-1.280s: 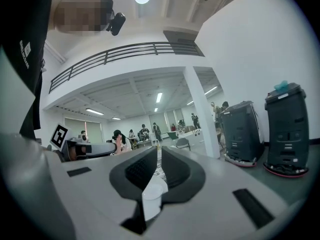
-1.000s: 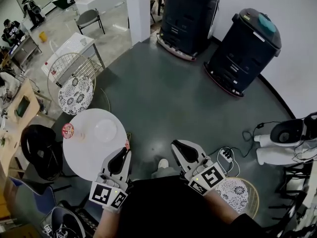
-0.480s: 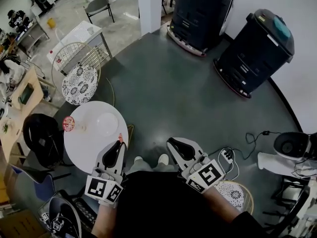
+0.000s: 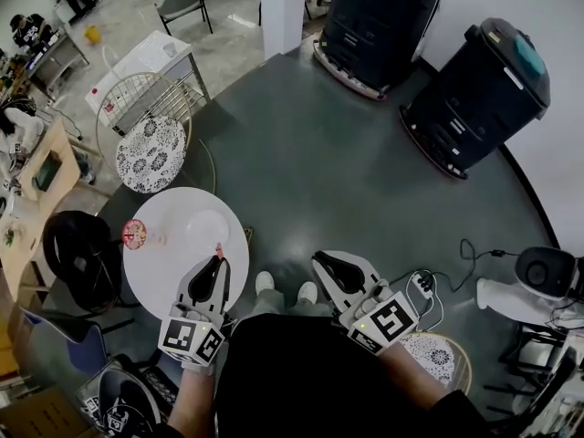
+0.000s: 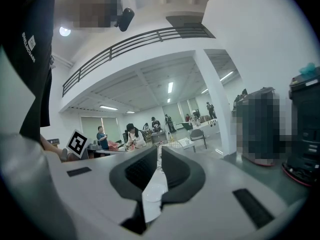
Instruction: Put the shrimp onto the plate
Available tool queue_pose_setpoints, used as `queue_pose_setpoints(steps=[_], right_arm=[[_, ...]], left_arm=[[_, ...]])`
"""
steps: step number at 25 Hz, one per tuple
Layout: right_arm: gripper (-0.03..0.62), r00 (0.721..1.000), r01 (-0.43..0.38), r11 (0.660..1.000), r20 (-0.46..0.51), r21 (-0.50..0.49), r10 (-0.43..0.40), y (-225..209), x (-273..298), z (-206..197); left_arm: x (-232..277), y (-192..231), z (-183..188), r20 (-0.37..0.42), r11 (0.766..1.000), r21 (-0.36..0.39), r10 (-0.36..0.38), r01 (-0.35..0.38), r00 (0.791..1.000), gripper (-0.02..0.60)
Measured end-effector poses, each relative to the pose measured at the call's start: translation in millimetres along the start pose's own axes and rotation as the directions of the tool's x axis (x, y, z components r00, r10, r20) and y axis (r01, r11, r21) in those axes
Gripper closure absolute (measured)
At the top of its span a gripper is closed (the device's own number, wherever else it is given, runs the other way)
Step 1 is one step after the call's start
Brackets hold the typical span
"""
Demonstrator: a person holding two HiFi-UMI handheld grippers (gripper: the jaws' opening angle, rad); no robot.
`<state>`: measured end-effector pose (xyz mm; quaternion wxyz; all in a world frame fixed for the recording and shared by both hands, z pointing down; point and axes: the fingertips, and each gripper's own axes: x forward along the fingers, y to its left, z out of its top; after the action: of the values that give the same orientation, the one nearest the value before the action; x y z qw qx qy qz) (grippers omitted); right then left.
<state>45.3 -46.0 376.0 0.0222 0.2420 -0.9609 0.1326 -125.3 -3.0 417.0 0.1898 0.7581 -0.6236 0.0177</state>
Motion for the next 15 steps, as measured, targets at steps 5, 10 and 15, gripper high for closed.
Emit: queue_pose_setpoints(steps=[5,10,15], right_arm=[[0.559,1.0,0.0,1.0,-0.017,-0.026,0.0,3,22,5],[0.559,0.999,0.021,0.999,-0.042,-0.044,-0.023,0,36,2],[0.559,0.997,0.042,0.998,-0.056,-0.057,-0.045,-4,48,1]], left_arm=[[13,35,-14,-0.037,1.0,-0.015,-0.003,0.003,0.999,0.529],[26,66,-34,-0.079,0.999,-0.053,0.005,-0.01,0.997,0.529],[40,92,-57,-0.137,0.998,-0.066,0.004,-0.013,0.991,0.529]])
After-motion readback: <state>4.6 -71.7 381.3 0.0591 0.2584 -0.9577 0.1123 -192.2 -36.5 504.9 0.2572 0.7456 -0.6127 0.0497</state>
